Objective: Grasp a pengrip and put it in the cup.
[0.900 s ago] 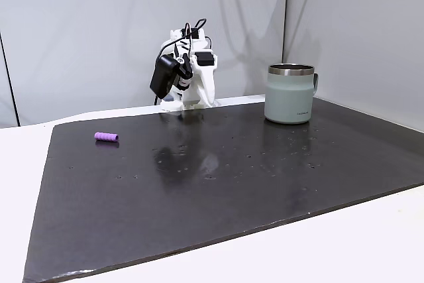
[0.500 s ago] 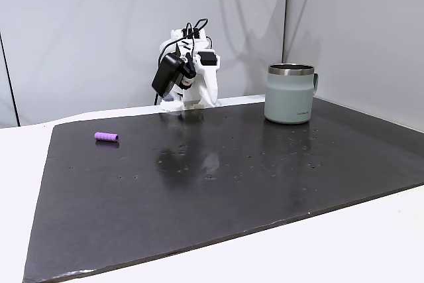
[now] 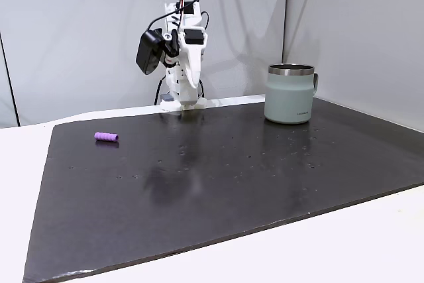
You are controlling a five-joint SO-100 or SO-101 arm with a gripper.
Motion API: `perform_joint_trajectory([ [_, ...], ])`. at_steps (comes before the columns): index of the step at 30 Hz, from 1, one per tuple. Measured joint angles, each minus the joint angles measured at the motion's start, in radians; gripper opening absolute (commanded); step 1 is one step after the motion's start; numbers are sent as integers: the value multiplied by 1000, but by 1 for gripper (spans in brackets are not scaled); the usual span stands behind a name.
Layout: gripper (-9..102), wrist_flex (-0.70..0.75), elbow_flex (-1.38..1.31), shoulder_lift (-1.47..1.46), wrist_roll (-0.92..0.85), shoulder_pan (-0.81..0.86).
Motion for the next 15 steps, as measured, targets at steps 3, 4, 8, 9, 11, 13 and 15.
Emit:
perform_joint_trajectory([
  [3,1,37,-127,-106,-8,67],
  [4,2,46,-170,-146,-14,92],
  [8,4,74,-344,-316,-46,215],
  [9,4,80,-387,-365,-57,247],
  [11,5,91,-472,-472,-83,311],
  [13,5,94,-558,-584,-104,373],
  [15,7,94,-641,-701,-132,423],
])
